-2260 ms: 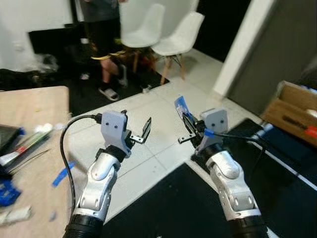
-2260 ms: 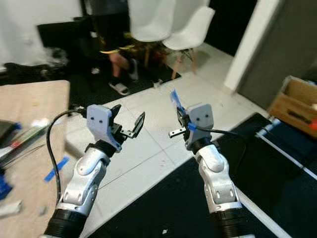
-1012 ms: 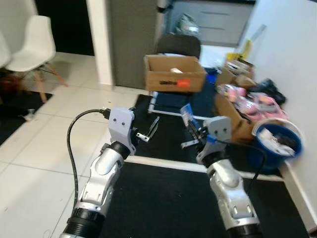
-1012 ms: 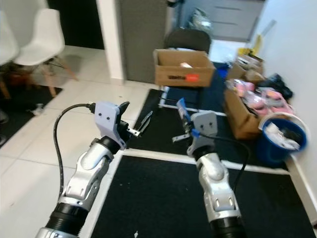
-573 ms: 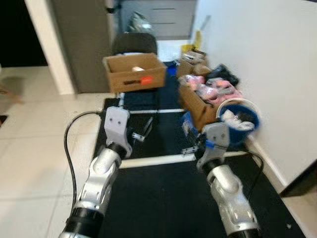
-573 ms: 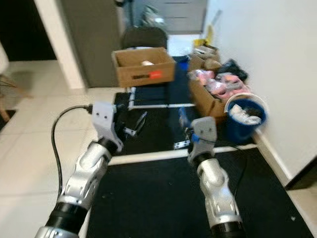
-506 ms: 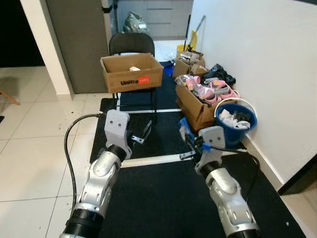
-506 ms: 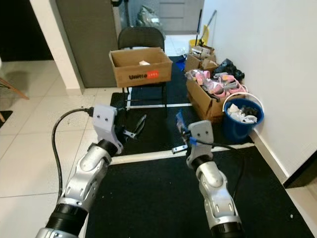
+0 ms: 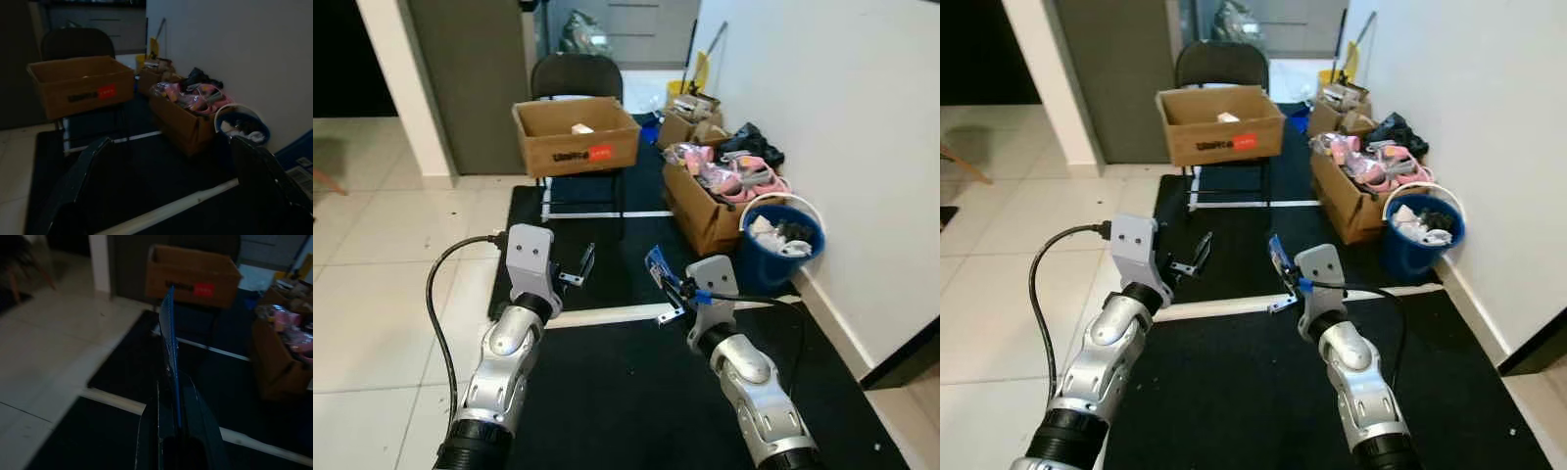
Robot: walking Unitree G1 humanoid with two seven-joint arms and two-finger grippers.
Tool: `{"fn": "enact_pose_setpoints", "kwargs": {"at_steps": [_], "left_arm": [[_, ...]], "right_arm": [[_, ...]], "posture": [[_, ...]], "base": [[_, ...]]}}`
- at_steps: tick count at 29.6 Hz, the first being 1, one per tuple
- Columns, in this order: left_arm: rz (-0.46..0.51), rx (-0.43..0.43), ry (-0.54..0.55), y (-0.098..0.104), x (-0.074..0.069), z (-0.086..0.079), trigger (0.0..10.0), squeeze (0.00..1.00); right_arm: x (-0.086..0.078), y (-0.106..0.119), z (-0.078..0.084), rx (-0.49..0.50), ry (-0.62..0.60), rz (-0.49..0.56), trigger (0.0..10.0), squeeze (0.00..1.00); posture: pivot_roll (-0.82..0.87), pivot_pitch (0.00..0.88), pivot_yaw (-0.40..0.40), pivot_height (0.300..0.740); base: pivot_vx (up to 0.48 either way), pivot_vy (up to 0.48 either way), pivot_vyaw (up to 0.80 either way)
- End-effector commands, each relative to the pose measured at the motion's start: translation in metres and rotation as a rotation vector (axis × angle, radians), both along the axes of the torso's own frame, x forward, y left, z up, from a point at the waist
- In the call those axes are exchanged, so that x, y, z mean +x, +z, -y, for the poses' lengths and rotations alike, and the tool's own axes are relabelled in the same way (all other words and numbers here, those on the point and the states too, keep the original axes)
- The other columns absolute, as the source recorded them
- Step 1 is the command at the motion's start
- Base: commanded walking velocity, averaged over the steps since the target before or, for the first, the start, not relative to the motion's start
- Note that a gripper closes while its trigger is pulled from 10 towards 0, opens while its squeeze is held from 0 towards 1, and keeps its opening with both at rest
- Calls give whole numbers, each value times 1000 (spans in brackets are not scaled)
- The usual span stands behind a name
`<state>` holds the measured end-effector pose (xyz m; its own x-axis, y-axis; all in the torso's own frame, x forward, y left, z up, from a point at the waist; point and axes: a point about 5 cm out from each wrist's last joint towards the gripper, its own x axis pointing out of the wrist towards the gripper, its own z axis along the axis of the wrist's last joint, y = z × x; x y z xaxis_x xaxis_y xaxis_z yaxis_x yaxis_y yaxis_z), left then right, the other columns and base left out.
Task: Picking trash to rubbish bin
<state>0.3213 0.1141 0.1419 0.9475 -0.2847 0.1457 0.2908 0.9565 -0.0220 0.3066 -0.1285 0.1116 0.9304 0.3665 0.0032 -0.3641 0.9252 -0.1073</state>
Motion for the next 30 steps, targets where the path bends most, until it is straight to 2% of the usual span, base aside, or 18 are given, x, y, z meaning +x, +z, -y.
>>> {"fn": "enact_pose_setpoints", "kwargs": {"at_steps": [1, 11, 16, 25, 27, 30], "left_arm": [[-26, -8, 25, -6, -1, -6, 10000, 0], [-42, -12, 22, -8, 0, -4, 10000, 0], [-45, -6, 12, -8, 0, -2, 10000, 0], [-51, 5, 8, -9, 0, -3, 10000, 0], [-65, 13, 11, -13, -1, -5, 10000, 0], [-72, 20, 12, -15, -1, -6, 10000, 0]], "right_arm": [[1, -3, -5, -8, 19, -21, 10000, 0], [1, -9, 2, -23, -5, -47, 10000, 0], [1, -15, 7, 11, -42, -80, 10000, 0], [1, -20, 12, 25, -73, -99, 10000, 0], [2, -32, 19, 13, -133, -155, 10000, 0], [2, -39, 23, -2, -155, -185, 10000, 0]], "posture": [[-74, 51, -22, 740], [-79, 53, -21, 740], [-80, 56, -17, 740], [-71, 53, -10, 740], [-70, 50, -10, 740], [-66, 48, -12, 740]], "base": [[412, 0, 0], [414, 0, 0], [414, 0, 0], [414, 0, -800], [411, 0, -262], [409, 0, 0]]}}
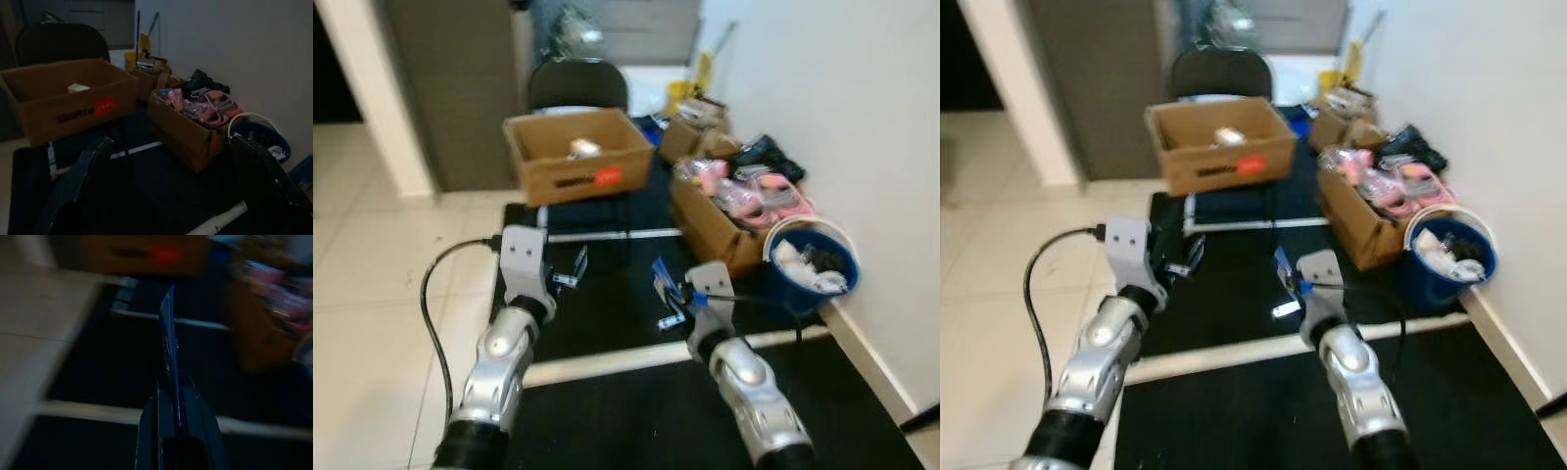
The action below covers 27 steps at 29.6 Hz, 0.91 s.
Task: Picking trash to rubbish bin
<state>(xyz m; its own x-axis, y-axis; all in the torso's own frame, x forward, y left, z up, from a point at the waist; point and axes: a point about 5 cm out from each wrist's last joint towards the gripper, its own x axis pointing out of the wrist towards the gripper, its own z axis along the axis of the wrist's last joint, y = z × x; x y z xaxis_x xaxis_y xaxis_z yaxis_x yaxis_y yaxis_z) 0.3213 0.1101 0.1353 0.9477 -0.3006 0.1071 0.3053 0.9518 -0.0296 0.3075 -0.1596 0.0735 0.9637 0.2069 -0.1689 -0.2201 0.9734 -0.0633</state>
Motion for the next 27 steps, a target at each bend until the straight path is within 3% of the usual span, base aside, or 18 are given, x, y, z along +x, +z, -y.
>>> {"fn": "enact_pose_setpoints", "kwargs": {"at_steps": [1, 19, 27], "left_arm": [[-35, 18, 29, -9, -2, -11, 10000, 0], [-70, 39, 67, -21, -6, -23, 10000, 0], [-144, 82, 67, -44, -9, -28, 10000, 0]], "right_arm": [[1, -3, -7, 4, 10, -11, 10000, 0], [-5, -18, -6, 4, 8, -48, 10000, 0], [-10, -31, 1, -26, -17, -94, 10000, 0]], "posture": [[-66, 48, -12, 740], [-60, 22, -20, 740], [-65, 17, -16, 740]], "base": [[409, 0, 0], [407, 0, 0], [404, 0, 0]]}}
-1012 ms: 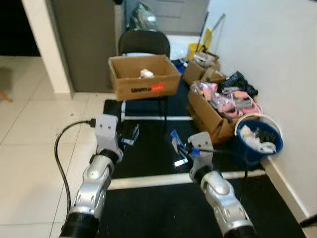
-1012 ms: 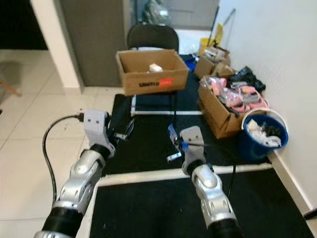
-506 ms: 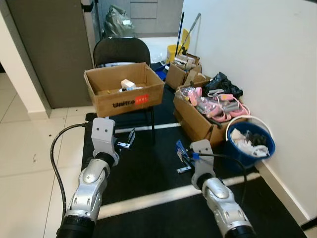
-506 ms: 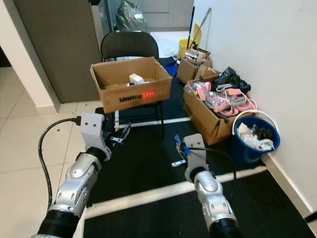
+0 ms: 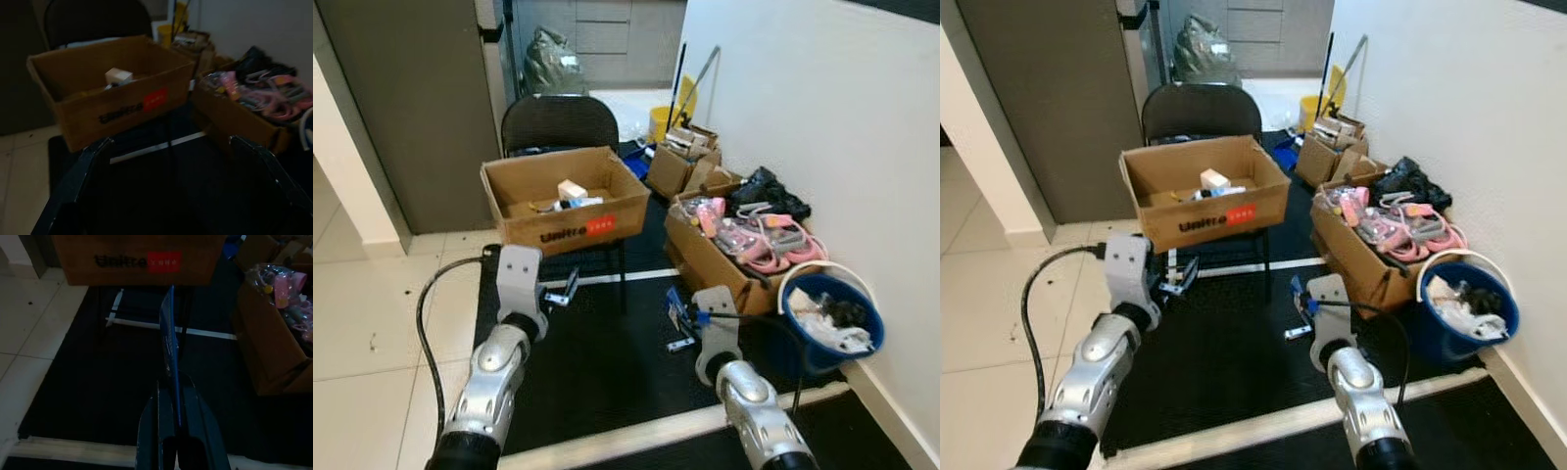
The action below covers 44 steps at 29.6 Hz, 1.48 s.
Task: Picking trash to rubbish bin
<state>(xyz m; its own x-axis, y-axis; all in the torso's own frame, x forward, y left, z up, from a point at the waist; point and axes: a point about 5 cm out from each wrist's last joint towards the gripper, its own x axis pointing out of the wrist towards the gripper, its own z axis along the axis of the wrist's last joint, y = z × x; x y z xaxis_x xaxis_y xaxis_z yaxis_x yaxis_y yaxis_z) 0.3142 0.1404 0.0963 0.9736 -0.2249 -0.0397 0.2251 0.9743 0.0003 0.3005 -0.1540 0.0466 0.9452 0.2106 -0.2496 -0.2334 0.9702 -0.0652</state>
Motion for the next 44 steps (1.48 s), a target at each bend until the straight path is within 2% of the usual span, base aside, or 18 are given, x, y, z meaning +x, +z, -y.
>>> {"fn": "enact_pose_setpoints", "kwargs": {"at_steps": [1, 13, 44], "left_arm": [[-15, 6, -9, -5, -2, 1, 10000, 0], [-42, 4, 4, -13, -2, -3, 10000, 0], [-36, 24, -13, -14, -1, -5, 10000, 0]], "right_arm": [[-3, -5, 7, -7, -26, -16, 10000, 0], [-9, -15, 10, -9, -42, -52, 10000, 0], [-6, -13, 6, 3, -36, -37, 10000, 0]], "posture": [[-63, 16, -18, 740], [-61, 20, -18, 740], [-51, 28, -14, 740]], "base": [[394, 0, 0], [393, 0, 0], [393, 0, 0]]}}
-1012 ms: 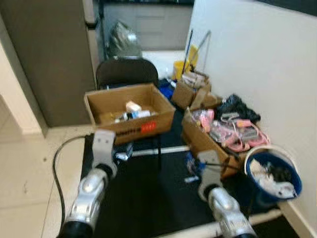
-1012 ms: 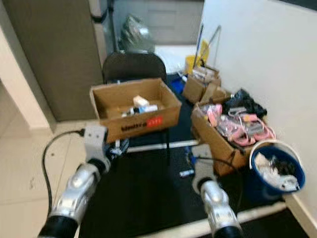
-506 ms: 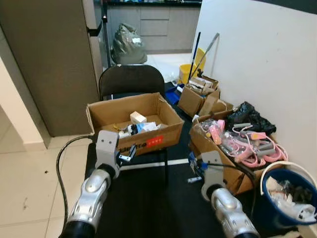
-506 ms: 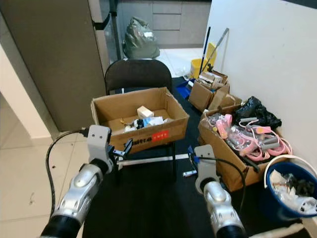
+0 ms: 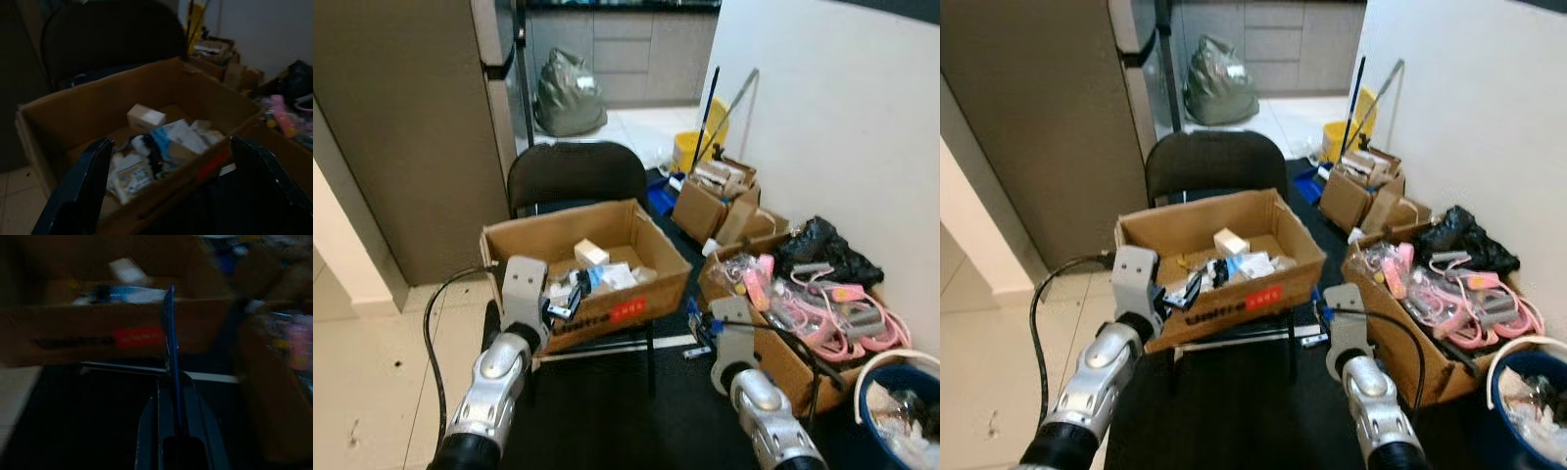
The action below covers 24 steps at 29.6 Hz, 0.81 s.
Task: Picking trash to rubbish bin
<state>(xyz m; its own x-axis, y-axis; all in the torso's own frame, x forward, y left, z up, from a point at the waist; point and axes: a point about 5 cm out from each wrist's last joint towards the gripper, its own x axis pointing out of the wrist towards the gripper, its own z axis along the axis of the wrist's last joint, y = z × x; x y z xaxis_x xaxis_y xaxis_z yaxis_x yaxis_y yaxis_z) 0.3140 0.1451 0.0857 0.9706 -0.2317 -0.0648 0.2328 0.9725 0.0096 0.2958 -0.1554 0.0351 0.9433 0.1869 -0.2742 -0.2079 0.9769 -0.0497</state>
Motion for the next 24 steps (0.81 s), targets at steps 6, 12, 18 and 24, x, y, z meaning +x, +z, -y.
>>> {"fn": "enact_pose_setpoints", "kwargs": {"at_steps": [6, 12, 18, 24], "left_arm": [[-11, 8, -7, -2, -1, 0, 10000, 0], [-11, 8, -11, -2, -1, 0, 10000, 0], [-10, 8, -12, -2, -1, 0, 10000, 0], [-10, 10, -13, -1, -1, 0, 10000, 0]], "right_arm": [[-2, -2, 4, -6, -8, -10, 10000, 0], [-3, -3, 4, -7, -11, -10, 10000, 0], [-3, -3, 4, -8, -11, -10, 10000, 0], [-4, -4, 4, -8, -12, -11, 10000, 0]], "posture": [[-50, 32, -12, 740], [-50, 38, -11, 740], [-49, 39, -11, 740], [-49, 43, -10, 740]], "base": [[392, 0, 0], [391, 0, 0], [391, 0, 0], [389, 0, 0]]}}
